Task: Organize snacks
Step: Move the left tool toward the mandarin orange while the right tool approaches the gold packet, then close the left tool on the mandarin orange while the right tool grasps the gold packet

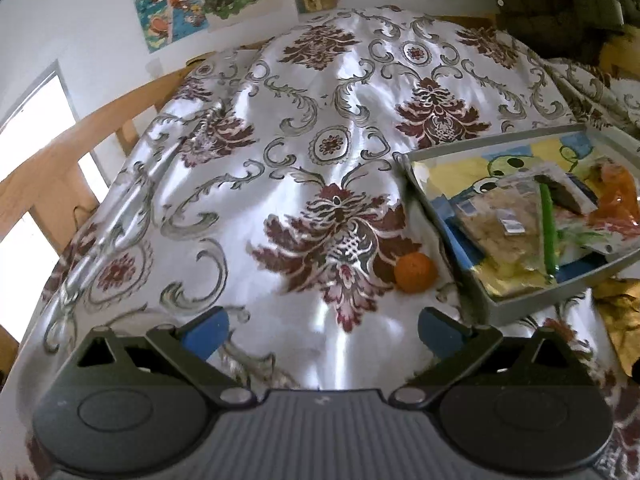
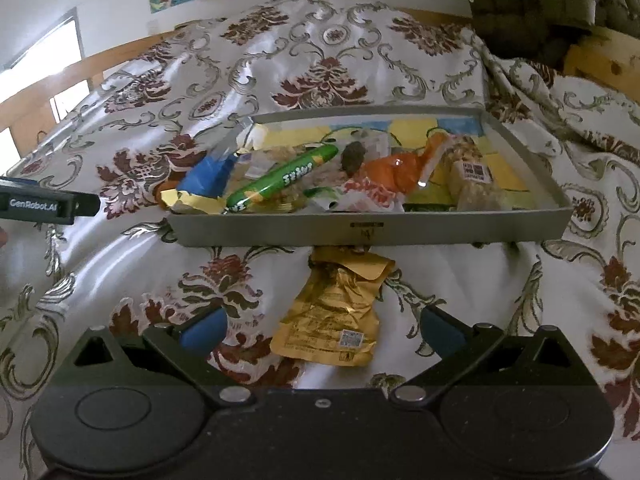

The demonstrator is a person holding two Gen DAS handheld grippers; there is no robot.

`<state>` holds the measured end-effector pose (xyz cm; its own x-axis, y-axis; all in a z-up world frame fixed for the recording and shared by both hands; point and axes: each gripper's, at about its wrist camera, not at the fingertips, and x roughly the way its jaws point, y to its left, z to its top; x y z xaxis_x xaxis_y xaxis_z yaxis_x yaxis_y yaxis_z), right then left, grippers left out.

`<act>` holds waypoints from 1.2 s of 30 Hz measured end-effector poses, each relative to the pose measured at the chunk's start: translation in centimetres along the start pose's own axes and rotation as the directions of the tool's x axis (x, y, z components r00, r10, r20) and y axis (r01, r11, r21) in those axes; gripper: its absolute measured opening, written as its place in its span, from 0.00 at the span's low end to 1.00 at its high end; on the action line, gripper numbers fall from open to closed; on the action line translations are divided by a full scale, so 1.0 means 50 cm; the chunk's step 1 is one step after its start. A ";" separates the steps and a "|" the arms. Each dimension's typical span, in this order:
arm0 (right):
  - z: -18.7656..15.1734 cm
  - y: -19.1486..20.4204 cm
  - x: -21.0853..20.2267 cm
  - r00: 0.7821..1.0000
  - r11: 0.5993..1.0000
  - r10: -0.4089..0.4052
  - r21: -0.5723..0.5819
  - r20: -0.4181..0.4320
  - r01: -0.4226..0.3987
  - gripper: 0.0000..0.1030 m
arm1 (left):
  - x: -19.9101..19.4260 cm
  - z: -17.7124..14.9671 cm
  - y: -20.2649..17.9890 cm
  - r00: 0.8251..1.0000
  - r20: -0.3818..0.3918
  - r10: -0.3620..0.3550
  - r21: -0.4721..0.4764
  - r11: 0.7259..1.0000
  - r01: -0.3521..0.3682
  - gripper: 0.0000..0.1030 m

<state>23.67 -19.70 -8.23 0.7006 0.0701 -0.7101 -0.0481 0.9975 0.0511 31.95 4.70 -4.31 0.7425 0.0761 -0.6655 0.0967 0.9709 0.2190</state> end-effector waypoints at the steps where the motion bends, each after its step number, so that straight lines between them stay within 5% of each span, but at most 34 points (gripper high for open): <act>1: 0.001 -0.001 0.004 1.000 1.000 0.000 0.001 -0.005 0.000 0.99 | 0.010 0.004 0.000 1.000 0.002 -0.001 0.008 1.000 0.001 1.00; 12: -0.012 -0.016 0.038 1.000 1.000 -0.022 -0.006 -0.006 0.022 0.92 | 0.098 0.024 -0.001 0.991 0.103 -0.081 0.135 0.989 0.067 1.00; 24: -0.022 0.004 0.052 0.999 0.999 0.045 -0.024 0.006 -0.045 0.79 | 0.122 0.016 -0.044 0.945 0.155 -0.287 0.390 0.897 0.208 0.96; 30: -0.018 0.011 0.077 0.998 0.999 0.052 -0.010 0.018 -0.052 0.74 | 0.147 0.010 -0.065 0.945 0.109 -0.308 0.439 0.868 0.232 0.80; 36: -0.003 -0.002 0.091 0.997 0.995 0.071 0.066 0.041 -0.074 0.74 | 0.172 0.010 -0.059 0.933 0.041 -0.358 0.412 0.857 0.310 0.47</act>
<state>26.76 -19.49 -11.59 0.7244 0.1409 -0.6749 -0.0524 0.9873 0.1500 38.38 2.40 -10.33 0.6854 -0.2855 -0.6699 0.5862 0.7621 0.2750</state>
